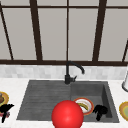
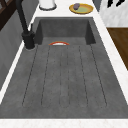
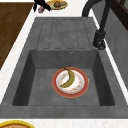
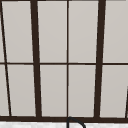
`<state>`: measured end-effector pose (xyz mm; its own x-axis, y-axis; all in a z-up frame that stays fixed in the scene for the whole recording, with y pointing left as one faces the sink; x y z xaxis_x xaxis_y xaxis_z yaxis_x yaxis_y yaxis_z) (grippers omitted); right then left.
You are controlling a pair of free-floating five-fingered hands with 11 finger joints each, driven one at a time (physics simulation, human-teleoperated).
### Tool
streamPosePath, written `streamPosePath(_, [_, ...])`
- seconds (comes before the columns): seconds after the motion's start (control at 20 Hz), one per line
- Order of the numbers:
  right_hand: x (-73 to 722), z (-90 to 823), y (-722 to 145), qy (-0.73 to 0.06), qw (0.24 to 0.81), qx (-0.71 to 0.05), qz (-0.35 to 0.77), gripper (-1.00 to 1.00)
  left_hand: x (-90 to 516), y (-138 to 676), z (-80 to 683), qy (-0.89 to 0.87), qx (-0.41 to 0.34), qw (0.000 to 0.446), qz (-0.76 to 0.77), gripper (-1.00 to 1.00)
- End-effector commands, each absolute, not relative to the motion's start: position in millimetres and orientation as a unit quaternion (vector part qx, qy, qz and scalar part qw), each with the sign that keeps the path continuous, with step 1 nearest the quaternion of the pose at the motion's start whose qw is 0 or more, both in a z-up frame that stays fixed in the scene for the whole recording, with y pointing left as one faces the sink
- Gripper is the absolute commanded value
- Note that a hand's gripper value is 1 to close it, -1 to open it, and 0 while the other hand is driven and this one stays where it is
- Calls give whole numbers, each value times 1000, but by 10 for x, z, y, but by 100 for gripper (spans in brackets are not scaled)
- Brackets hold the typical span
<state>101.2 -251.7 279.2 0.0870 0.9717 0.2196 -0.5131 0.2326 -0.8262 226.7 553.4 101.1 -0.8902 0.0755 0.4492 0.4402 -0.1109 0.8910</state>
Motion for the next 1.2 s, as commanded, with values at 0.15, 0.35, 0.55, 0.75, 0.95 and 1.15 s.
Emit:
streamPosePath(0.15, [1012, 2792, -2517, -396, 678, -290, 548, 0, 2173, 5813, 907, -644, -205, 120, -728, -100])
streamPosePath(0.35, [1012, 2792, -2517, -396, 678, -290, 548, 0, 2201, 5899, 970, -665, -209, 111, -709, -100])
streamPosePath(0.55, [1012, 2792, -2517, -396, 678, -290, 548, 0, 2283, 5902, 968, -681, -234, 93, -688, -100])
streamPosePath(0.75, [1012, 2792, -2517, -396, 678, -290, 548, 0, 2315, 5901, 794, -686, -229, 124, -680, -100])
streamPosePath(0.95, [1012, 2792, -2517, -396, 678, -290, 548, 0, 2277, 5754, 758, -687, -265, 168, -655, 100])
streamPosePath(1.15, [1012, 2792, -2517, -396, 678, -290, 548, 0, 2223, 5801, 863, -702, -240, 145, -654, 100])
